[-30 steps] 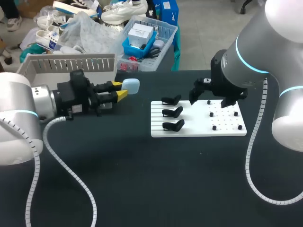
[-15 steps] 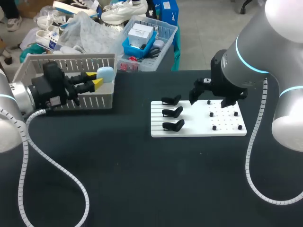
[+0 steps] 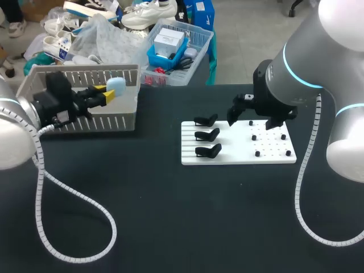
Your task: Pick up each earbud case from the left stands, insert the matching earbuds, close the lid, and place the case in the box.
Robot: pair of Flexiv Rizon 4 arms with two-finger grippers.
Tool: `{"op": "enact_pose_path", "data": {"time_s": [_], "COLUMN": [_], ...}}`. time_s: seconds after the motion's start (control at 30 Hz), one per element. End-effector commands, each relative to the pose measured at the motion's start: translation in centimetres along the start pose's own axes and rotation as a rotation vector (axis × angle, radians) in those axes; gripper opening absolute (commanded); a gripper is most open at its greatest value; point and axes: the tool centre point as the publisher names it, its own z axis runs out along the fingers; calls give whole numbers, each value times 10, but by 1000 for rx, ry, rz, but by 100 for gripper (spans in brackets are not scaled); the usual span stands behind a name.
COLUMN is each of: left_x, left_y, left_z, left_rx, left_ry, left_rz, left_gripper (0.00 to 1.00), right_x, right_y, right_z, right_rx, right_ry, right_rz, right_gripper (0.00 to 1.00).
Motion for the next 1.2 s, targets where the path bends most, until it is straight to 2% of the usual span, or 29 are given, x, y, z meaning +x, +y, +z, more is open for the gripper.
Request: {"op": "enact_pose_path", "data": {"time_s": [0.03, 0.27, 0.6, 0.63, 0.7, 0.8, 0.83, 0.87, 0.9, 1.03, 1.2], "left_x": [4, 21, 34, 34, 35, 35, 35, 35, 35, 35, 17], "left_y": [16, 37, 51, 52, 55, 56, 57, 58, 58, 59, 48], "left_z": [3, -3, -7, -6, -7, -5, -5, -5, -6, -7, -6], "left_rx": [-105, -182, -264, -265, -269, -278, -281, -285, -286, -296, -252], "left_ry": [31, 136, 200, 207, 212, 218, 220, 223, 223, 221, 186], "left_rz": [-22, -49, -109, -107, -107, -113, -113, -113, -113, -106, -16], "left_gripper": [0, 0, 0, 3, 30, 53, 65, 91, 100, 100, 100], "right_x": [3, 3, 3, 3, 3, 3, 3, 3, 3, 3, 3], "right_y": [-1, -1, -1, -1, -1, -1, -1, -1, -1, -1, -1], "right_z": [0, 0, 0, 0, 0, 0, 0, 0, 0, 0, 0], "right_rx": [1, 1, 1, 1, 1, 1, 1, 1, 1, 1, 1], "right_ry": [-12, -12, -12, -12, -12, -12, -12, -12, -12, -12, -12], "right_rz": [2, 2, 2, 2, 2, 2, 2, 2, 2, 2, 2], "right_gripper": [100, 100, 100, 100, 100, 100, 100, 100, 100, 100, 100]}}
